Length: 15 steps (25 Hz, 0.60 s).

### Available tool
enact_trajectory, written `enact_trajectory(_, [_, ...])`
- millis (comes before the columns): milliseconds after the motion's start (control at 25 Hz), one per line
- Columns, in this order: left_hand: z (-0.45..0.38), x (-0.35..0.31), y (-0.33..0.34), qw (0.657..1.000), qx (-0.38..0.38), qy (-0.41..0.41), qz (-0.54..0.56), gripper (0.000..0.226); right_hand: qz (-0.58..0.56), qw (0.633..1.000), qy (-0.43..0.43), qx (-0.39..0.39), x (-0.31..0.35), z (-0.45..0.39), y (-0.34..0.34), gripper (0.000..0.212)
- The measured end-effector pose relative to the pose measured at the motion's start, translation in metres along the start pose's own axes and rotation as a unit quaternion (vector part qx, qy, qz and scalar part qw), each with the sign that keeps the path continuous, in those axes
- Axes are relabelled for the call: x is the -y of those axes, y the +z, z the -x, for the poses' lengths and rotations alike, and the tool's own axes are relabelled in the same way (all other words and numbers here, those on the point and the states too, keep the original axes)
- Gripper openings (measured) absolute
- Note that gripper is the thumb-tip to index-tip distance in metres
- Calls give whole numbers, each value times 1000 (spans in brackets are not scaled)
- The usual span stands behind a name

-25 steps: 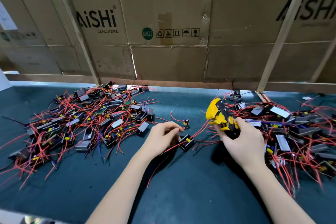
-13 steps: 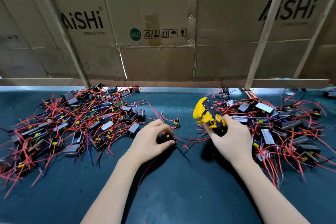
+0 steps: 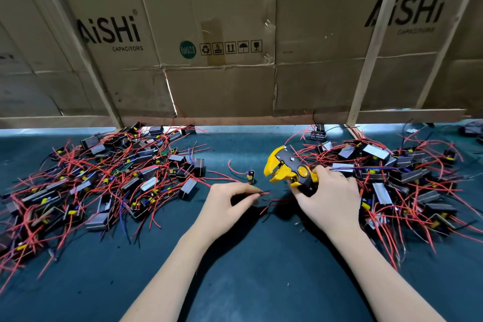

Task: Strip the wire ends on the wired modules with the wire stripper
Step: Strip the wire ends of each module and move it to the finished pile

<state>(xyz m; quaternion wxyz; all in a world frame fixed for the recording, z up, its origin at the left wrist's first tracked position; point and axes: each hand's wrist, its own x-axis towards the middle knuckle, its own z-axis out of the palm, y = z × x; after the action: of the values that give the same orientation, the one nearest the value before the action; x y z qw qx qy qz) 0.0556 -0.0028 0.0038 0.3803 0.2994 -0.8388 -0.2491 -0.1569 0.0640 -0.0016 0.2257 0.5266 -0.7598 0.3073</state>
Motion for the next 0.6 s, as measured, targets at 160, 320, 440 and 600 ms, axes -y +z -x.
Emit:
enact_trajectory(160, [0,2,-4,991,2,-75,112,9,34,999,8,12,3,0,4,49])
enact_trajectory(320, [0,0,-5,982,19,-97,159,9,68,997,26,27,8,-1,10,51])
enact_trajectory(440, [1,2,-7,972,28,-98,213,10,79,996,37,36,10,-2,12,53])
enact_trajectory(600, [1,5,-4,972,23,-102,210,12,87,995,8,41,10,0,12,54])
